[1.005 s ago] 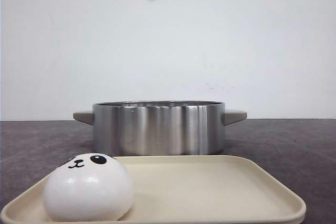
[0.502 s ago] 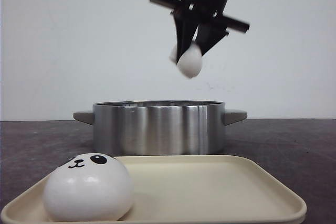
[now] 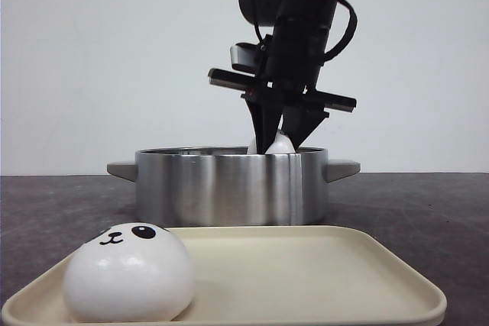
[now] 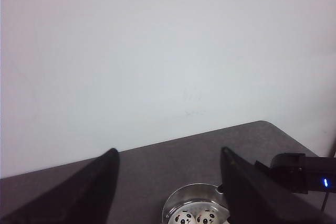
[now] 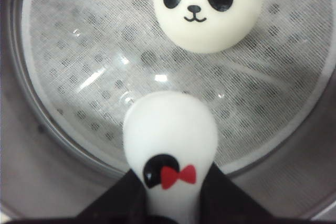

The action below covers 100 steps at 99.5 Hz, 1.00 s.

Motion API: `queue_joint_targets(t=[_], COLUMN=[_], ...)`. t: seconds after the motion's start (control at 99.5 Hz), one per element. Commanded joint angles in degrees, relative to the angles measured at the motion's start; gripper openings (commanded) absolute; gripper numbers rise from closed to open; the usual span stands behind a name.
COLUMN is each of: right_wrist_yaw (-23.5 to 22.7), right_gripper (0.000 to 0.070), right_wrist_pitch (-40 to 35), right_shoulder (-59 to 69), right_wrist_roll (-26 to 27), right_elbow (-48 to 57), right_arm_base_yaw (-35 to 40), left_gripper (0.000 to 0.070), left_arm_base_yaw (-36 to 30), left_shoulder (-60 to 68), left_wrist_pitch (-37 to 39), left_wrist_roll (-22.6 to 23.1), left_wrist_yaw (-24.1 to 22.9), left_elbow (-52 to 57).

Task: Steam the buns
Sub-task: 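Lower the bun into the pot and open the right gripper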

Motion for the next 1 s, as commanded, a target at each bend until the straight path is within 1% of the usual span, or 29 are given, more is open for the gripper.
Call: queue_joint_targets(t=[0.0,0.271,0.482,0.512,0.533,0.583,0.593,0.613,0.653,0.683,0.703,0.754,0.995], right_wrist_yaw=[0.24,0.33,-0.11,-0.11,-0.11,-0.11,-0.11,-0.11,-0.09,-0.09,-0.07,-0.07,-0.02], right_gripper=[0.0003,0.0003,0.0013,0.0033,0.0064,0.0189,0.0202,0.0276,0.0379,0.0431,0.0453,0.047,0.0471], right_wrist_pitch=[1.09,-2.05,-0.92,-0.92,-0.92,-0.96,-0.96,-0.98,-0.98,-0.94,-0.92,-0.94,-1.03], right_shoulder=[1.25,4.02,4.28,4.28,4.26,4.26,4.26,4.28,4.26,4.26,4.26,4.26,4.22], right_wrist_roll=[-0.81,-0.59,-0.57,-0.57,-0.57,-0.57,-0.57,-0.57,-0.55,-0.48,-0.37,-0.33,-0.33], right_elbow=[0.81,0.79,0.81,0.81,0.81,0.81,0.81,0.81,0.81,0.81,0.81,0.98,4.37], right_arm_base_yaw=[0.5,0.48,0.61,0.61,0.61,0.61,0.61,0.61,0.61,0.61,0.61,0.61,0.68], left_gripper=[0.0343,0.0343,0.0343,0.0343,0.0343,0.0343,0.0343,0.0343,0.0343,0.0342,0.0343,0.0343,0.0343], left_arm_base_yaw=[-0.42,-0.42,-0.42,-0.42,-0.42,-0.42,-0.42,-0.42,-0.42,-0.42,-0.42,-0.42,-0.42], left_shoulder=[0.46,0.46,0.46,0.46,0.46,0.46,0.46,0.46,0.46,0.46,0.46,0.46,0.46], left_wrist_pitch=[-3.13,-3.13,-3.13,-3.13,-3.13,-3.13,-3.13,-3.13,-3.13,-3.13,-3.13,-3.13,-3.13], left_wrist_roll=[-0.13,-0.11,-0.13,-0.13,-0.13,-0.13,-0.13,-0.13,-0.13,-0.13,-0.13,-0.13,-0.72], left_wrist_yaw=[0.09,0.07,0.09,0.09,0.09,0.09,0.09,0.09,0.09,0.09,0.09,0.09,0.09], left_elbow=[1.44,1.42,1.42,1.42,1.42,1.42,1.42,1.42,1.42,1.42,1.42,1.42,1.42])
